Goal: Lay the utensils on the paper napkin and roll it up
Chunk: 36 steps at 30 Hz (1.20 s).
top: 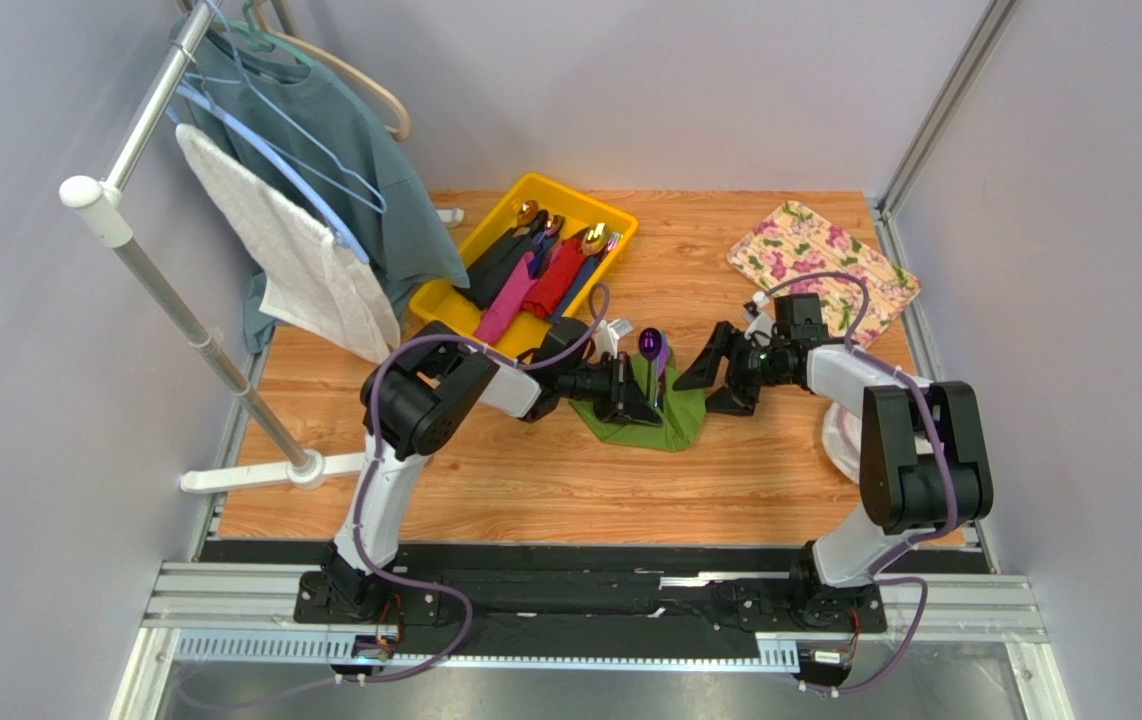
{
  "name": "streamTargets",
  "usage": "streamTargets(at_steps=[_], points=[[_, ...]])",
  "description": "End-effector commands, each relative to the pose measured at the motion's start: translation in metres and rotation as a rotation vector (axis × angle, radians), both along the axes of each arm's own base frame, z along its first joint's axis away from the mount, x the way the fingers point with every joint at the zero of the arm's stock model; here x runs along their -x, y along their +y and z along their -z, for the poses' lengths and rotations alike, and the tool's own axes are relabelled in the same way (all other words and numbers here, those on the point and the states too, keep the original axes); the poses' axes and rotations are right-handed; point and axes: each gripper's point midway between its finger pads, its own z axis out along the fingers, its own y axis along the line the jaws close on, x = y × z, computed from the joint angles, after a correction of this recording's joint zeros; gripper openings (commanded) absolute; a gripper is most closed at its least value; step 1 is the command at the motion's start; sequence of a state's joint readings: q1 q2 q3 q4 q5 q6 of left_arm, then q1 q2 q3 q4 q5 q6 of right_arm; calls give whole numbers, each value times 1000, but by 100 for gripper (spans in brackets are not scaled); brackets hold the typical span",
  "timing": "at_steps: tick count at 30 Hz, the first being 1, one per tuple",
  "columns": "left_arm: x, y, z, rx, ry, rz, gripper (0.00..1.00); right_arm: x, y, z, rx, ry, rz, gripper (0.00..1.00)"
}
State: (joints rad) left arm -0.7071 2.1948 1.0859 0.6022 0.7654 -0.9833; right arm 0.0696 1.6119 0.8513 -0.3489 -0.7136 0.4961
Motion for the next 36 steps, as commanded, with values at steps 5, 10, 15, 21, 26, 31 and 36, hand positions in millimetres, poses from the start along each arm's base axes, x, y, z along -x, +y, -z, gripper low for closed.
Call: streamTargets(at_steps=[5,10,15,21,26,31,36], points=[[-9,0,9,-24,-29,-28,2,-6,4,-5,-51,-16,13,65],[-9,2,10,-26,-27,-29,2,-4,4,-19,-64,-33,20,64],[-10,2,10,-26,-29,-30,2,0,8,-24,-94,-6,22,57],[-9,2,10,-26,-27,-29,2,10,11,-14,-124,85,38,53],[-9,3,10,-25,-27,-29,2,12,15,-13,-166,119,36,62],[-9,2,10,-25,-25,-30,2,11,17,-20,-186,100,25,62],[-10,2,10,-23,-23,-33,2,15,20,-24,-219,105,5,62]])
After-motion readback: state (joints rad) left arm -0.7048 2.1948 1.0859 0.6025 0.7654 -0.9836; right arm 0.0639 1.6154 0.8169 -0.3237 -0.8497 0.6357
